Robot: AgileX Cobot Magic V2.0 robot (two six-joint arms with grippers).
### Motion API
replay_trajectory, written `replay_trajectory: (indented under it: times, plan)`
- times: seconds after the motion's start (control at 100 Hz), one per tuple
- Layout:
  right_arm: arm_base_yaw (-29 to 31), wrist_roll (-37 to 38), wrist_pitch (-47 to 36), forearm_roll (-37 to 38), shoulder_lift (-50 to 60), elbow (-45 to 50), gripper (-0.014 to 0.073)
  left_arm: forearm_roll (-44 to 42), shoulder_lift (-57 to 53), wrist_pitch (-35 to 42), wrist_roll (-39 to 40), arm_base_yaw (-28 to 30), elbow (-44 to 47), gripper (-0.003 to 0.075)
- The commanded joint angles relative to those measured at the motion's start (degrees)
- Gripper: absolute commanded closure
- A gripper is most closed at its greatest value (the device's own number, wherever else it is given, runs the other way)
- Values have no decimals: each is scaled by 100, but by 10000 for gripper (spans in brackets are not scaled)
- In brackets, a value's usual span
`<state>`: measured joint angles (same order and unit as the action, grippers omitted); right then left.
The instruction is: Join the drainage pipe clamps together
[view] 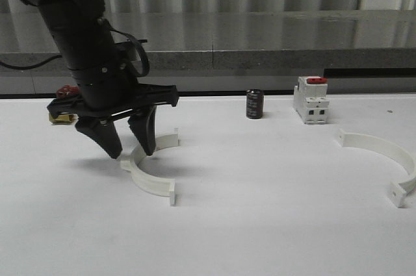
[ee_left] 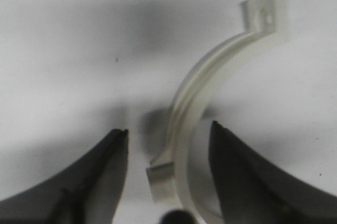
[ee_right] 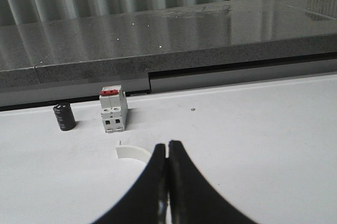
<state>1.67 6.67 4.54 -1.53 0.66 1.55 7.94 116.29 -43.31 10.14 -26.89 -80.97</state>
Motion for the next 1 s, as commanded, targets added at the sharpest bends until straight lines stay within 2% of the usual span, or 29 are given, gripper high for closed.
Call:
replay_trajectory:
  times: [0.0, 0.1, 0.44, 0.7, 0.87, 0.99]
  plan:
    - [23, -17, -507, 64, 101, -94, 662, 72, -291, 23, 58, -56, -167, 149]
    - [23, -17, -507, 64, 101, -94, 662, 72, -291, -85, 58, -56, -167, 78]
    - [23, -17, -507, 64, 101, -94, 662, -610, -886, 2, 12, -56, -167, 80]
    - [23, -17, -507, 64, 101, -94, 662, -1294, -2266, 736, 12, 12, 479, 81]
    - [23, -17, -507, 64, 101, -94, 662, -1500, -3489, 1331, 12, 456, 1350, 81]
    - [23, -17, -507, 64, 101, -94, 662, -1500, -4353, 1738, -41, 1079, 2011, 81]
